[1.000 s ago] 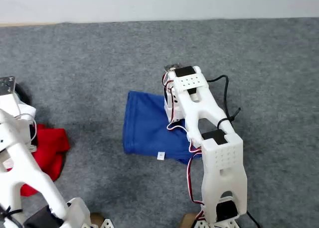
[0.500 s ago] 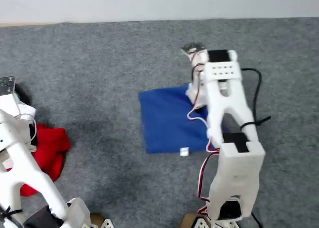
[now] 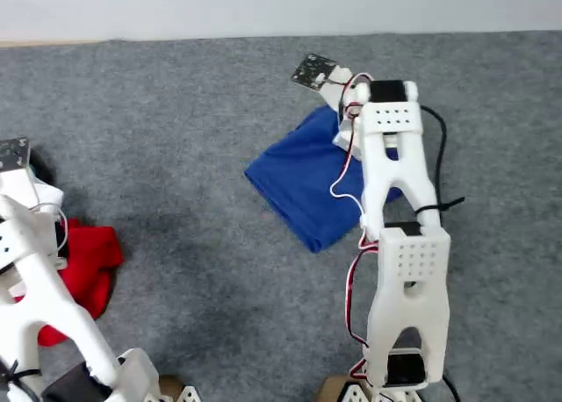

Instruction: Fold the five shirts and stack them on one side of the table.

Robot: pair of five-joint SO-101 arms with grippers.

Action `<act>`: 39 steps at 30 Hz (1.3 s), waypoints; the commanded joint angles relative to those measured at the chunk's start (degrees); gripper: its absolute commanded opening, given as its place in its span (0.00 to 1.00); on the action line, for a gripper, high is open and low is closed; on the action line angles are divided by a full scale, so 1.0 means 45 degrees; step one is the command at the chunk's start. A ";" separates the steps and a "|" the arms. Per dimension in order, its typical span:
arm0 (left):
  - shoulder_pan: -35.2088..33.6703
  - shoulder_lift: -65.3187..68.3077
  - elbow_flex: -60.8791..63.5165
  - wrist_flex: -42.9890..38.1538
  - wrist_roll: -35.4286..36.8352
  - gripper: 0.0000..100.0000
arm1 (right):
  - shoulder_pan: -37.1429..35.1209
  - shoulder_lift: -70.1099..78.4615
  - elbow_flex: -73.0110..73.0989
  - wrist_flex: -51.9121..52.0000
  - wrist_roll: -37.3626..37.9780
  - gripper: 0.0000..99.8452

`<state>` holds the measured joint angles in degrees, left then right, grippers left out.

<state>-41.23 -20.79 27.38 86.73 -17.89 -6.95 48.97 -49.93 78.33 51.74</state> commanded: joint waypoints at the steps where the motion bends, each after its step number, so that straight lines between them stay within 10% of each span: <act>1: 0.0059 -0.0391 0.0147 -0.0215 0.0059 0.01 | -0.0068 0.0537 -0.1875 -0.0147 0.0176 0.05; 8: 0.0059 -0.0391 0.0400 -0.0215 0.0039 0.01 | 0.0303 0.1280 -0.4689 0.0225 -0.4825 0.25; 20: 0.0059 -0.0371 0.0400 -0.0137 0.0039 0.01 | 0.0381 0.1319 -0.7560 0.3897 -1.5433 0.27; 39: 0.0039 -0.0313 0.0400 0.0195 0.0020 0.01 | -0.2159 -0.2256 -0.4650 0.5460 -2.1138 0.38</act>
<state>-41.23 -20.79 29.49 86.90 -17.89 -14.33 46.95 -75.16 100.48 -40.04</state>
